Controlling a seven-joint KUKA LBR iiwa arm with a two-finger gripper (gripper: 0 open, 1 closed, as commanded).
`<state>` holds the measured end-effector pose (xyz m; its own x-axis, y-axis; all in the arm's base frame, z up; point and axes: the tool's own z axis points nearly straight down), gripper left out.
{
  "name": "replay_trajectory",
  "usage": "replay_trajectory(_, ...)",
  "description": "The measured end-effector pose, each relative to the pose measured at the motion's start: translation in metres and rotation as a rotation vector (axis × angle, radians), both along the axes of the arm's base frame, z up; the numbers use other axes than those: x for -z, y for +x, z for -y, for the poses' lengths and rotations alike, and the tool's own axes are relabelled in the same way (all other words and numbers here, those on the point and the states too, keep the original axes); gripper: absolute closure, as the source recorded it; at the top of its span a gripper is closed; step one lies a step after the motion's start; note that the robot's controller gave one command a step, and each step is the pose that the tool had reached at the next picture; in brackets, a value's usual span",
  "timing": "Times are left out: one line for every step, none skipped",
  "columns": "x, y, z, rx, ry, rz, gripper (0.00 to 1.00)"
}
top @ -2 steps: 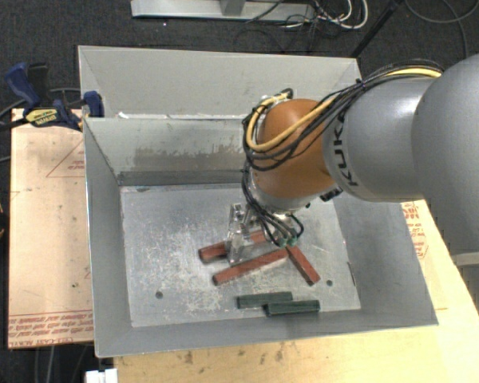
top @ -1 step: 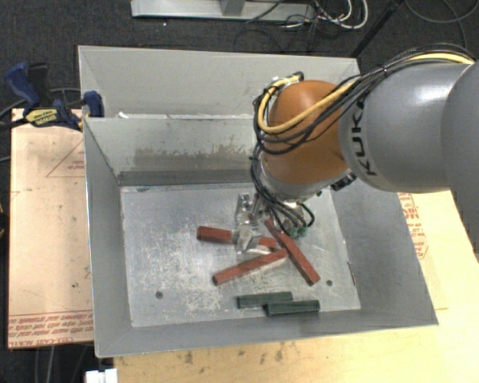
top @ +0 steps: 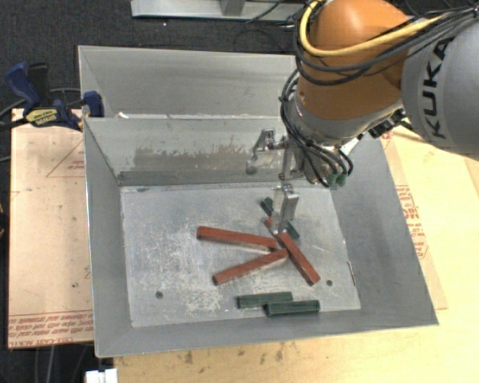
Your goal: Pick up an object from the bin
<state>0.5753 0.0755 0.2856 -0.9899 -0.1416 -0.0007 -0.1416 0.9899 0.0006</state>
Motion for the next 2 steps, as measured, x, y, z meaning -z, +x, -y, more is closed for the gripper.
replay_trajectory(-0.009, 0.001, 0.000, -0.001, 0.001, 0.004, 0.00)
replay_trajectory(0.047, -0.039, -0.017, -0.019, 0.001, 0.005, 0.00)
